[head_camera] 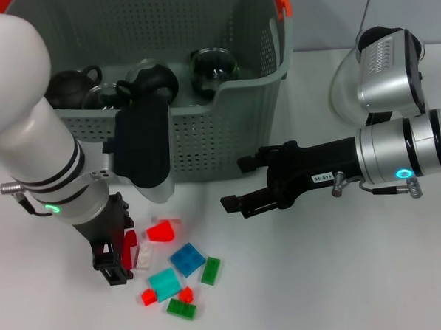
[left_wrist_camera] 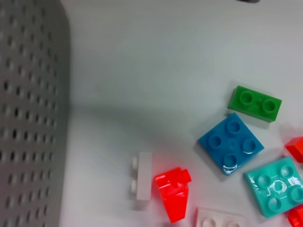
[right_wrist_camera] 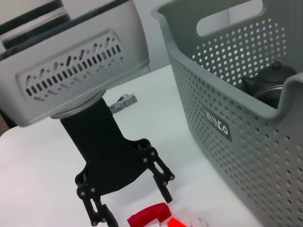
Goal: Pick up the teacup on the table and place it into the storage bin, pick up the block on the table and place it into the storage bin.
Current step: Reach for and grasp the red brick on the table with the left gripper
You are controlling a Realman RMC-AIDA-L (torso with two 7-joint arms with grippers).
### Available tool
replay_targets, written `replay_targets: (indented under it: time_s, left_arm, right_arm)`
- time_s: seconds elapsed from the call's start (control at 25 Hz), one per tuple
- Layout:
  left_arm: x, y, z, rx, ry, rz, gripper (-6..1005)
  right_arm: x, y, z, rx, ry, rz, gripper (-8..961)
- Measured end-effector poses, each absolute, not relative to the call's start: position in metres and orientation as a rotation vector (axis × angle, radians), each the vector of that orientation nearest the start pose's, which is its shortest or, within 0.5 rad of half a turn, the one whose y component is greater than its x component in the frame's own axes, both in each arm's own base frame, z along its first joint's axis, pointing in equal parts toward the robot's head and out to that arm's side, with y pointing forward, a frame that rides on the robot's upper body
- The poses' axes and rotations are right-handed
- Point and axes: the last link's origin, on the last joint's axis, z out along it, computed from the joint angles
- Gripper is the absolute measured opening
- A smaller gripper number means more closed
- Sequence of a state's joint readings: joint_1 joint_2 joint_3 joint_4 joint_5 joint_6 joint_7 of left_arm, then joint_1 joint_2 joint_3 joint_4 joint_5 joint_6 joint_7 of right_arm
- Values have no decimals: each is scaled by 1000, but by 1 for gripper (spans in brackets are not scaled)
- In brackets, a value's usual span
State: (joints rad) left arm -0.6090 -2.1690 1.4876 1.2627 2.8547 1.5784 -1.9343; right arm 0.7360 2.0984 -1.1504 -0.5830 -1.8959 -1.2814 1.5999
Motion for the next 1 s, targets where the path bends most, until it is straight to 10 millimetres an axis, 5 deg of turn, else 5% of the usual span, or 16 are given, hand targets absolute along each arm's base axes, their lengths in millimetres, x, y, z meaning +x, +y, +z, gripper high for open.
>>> replay_targets:
  time_s: [1.0]
  left_arm:
    - [-202, 337, -46, -2845, 16, 1037, 844]
  right_arm:
    - [192, 363, -75, -2952, 620, 422, 946]
